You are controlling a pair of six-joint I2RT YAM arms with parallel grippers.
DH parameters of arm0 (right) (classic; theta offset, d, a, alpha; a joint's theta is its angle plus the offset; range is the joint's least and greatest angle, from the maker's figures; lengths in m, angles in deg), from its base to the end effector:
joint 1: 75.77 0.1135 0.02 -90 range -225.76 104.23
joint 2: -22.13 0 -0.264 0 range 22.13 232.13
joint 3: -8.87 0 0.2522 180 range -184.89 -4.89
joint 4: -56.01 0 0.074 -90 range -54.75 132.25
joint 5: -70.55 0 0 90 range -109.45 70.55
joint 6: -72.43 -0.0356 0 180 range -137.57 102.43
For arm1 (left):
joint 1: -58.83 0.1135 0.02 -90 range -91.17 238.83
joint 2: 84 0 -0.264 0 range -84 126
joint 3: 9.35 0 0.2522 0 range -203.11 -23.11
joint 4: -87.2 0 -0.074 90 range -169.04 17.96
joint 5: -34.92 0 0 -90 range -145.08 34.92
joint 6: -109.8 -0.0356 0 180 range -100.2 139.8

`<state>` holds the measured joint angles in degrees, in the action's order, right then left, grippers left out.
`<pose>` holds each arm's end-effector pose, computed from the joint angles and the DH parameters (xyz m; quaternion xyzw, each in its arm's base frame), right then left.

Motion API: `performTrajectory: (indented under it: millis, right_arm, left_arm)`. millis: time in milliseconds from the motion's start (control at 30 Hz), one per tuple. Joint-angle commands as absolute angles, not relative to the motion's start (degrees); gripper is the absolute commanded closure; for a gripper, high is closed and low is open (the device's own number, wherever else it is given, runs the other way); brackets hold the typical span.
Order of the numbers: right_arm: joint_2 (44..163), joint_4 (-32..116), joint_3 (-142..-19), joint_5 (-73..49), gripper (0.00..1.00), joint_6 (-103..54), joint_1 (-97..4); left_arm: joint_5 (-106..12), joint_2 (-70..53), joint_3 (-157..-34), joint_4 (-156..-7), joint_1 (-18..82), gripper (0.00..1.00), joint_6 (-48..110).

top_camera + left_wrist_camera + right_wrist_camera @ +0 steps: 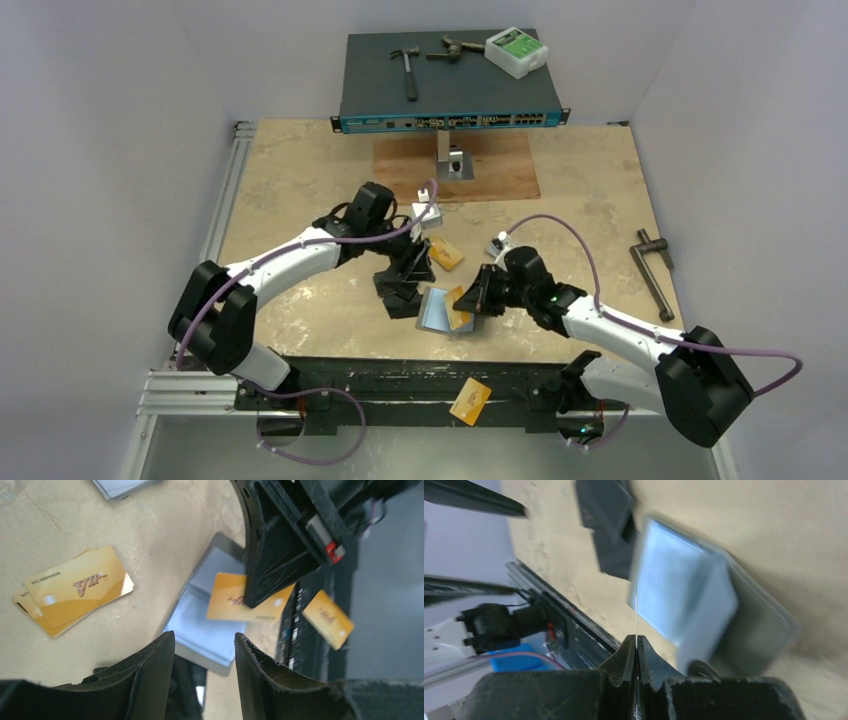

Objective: Put the credit cards into the card holder
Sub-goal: Insert the credit card into the card holder.

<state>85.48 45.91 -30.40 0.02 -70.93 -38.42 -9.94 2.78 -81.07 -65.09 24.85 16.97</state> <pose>0.1683 0.1434 0.1861 0.0429 0.8735 0.4332 0.2179 0.2525 -0.2006 0.2443 0.4130 0.7543 -0.4381 0.2619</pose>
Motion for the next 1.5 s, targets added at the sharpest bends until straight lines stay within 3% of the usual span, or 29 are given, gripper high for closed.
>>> performTrajectory:
  millis: [0, 233, 533, 833, 1100, 1467]
  right_arm:
    - [83.5, 39.6, -28.4, 0.6, 1.0, -69.7, -38.3]
    - [84.8, 38.0, -26.6, -0.2, 1.0, -69.3, -38.3]
    - [85.3, 33.4, -29.3, -2.3, 1.0, -65.1, -38.3]
    - [86.2, 34.2, -31.3, -3.8, 1.0, -63.2, -38.4]
    - [86.9, 37.7, -30.4, -3.7, 1.0, -63.5, -38.8]
    - [89.0, 40.2, -29.5, -1.6, 1.0, -61.8, -40.6]
  left_arm:
    - [-16.5, 1.7, -78.5, -60.9, 23.7, 0.53, -10.8]
    - [-15.7, -0.6, -71.5, -64.8, 21.3, 0.53, -26.8]
    - [-30.0, -0.4, -78.0, -45.2, 15.7, 0.52, -52.2]
    - [-27.8, -8.3, -67.9, -48.8, 15.6, 0.43, -78.7]
    - [-24.9, -6.4, -64.1, -54.5, 14.1, 0.45, -87.9]
    - [-25.7, 0.5, -65.4, -62.2, 9.0, 0.5, -85.9]
